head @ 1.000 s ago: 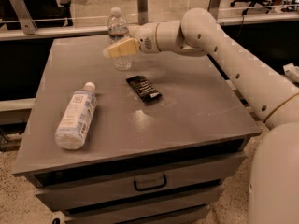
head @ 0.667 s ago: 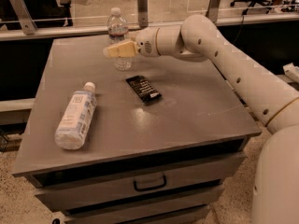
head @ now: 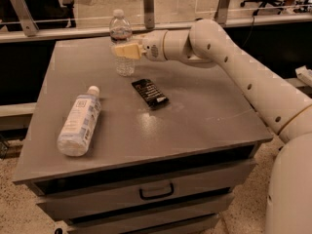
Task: Knock water bottle over
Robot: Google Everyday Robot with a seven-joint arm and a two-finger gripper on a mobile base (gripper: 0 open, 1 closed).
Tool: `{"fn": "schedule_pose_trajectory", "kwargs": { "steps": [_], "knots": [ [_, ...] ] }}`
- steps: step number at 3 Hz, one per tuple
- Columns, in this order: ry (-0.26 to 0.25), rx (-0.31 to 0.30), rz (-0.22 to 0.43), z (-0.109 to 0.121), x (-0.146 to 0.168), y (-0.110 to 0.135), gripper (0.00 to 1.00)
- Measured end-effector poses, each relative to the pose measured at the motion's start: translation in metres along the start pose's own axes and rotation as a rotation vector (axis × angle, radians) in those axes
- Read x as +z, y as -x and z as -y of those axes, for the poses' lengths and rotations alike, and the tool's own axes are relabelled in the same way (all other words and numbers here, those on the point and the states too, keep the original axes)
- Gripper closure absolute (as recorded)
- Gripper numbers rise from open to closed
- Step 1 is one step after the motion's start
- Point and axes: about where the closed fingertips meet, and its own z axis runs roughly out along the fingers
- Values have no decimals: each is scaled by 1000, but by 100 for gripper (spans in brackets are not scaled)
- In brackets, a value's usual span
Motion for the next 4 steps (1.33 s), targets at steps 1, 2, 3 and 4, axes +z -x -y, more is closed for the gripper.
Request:
{"fn": "schedule_pose_trajectory", "kwargs": {
  "steps": [1, 2, 3, 4],
  "knots": [
    [-28, 4, 4, 3, -11, 2, 93],
    [-55, -37, -53, 14, -32, 21, 100],
    [-50, -79, -177, 28, -70, 23, 100],
    [-56, -113, -296, 42, -110, 26, 100]
  ]
}}
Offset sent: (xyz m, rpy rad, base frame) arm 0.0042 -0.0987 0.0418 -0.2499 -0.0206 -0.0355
